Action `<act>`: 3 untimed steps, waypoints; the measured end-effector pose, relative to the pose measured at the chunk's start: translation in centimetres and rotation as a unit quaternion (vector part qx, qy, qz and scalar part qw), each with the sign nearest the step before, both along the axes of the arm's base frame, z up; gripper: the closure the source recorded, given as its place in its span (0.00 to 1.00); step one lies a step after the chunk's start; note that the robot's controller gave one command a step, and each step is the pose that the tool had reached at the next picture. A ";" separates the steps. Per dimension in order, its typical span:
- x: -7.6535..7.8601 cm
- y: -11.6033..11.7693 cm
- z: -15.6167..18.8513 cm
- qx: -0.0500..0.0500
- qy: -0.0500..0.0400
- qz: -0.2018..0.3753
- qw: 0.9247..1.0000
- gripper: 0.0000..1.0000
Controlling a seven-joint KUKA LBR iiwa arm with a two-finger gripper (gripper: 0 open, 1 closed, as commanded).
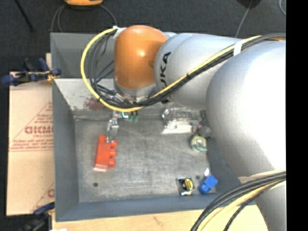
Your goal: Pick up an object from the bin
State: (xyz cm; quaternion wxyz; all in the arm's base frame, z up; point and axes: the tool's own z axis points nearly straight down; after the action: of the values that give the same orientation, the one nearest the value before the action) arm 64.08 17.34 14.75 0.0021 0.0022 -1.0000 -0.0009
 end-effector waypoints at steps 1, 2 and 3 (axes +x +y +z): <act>-2.3 0.2 -5.0 0.001 -0.012 0.103 0.995 0.00; -2.5 -3.6 -7.2 0.000 -0.011 0.380 0.925 0.00; -4.4 1.9 -7.4 -0.001 -0.008 0.486 0.874 0.00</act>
Offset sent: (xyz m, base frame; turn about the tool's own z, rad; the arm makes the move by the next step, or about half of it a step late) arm -0.0373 0.0018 -0.0775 -0.2308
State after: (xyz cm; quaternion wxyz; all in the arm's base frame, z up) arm 59.69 19.19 7.39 -0.0059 0.4875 -0.8731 0.0009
